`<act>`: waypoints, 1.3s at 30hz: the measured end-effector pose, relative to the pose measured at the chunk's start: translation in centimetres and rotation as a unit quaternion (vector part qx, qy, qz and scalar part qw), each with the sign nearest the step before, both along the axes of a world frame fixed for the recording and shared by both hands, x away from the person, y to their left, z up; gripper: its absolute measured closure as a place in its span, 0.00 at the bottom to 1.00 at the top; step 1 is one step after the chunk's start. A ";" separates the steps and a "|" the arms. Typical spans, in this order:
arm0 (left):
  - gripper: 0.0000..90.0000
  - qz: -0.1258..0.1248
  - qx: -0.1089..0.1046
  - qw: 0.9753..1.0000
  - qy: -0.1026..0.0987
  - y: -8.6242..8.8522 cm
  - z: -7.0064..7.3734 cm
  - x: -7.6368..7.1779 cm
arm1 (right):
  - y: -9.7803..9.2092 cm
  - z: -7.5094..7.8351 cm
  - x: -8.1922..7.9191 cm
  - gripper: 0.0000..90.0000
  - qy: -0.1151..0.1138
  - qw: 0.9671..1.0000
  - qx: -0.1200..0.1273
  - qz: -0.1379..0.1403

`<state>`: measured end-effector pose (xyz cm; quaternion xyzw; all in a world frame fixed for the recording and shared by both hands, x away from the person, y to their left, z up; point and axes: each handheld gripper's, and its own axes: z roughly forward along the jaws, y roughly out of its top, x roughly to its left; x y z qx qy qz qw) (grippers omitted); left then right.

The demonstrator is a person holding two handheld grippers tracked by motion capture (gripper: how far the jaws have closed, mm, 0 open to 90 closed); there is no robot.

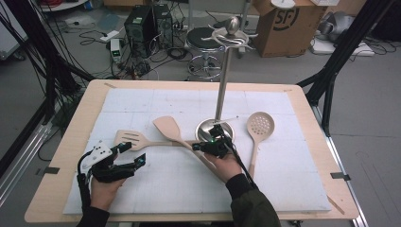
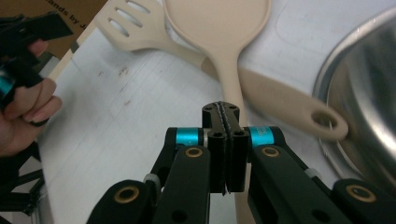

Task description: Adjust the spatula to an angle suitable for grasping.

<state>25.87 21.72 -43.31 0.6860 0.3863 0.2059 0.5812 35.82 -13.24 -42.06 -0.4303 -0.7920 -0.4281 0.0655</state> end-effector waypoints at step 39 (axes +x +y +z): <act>0.27 -0.007 0.003 1.000 0.000 -0.2 -0.2 0.2 | 5.6 -1.7 2.1 1.00 0.000 0.999 -0.026 0.045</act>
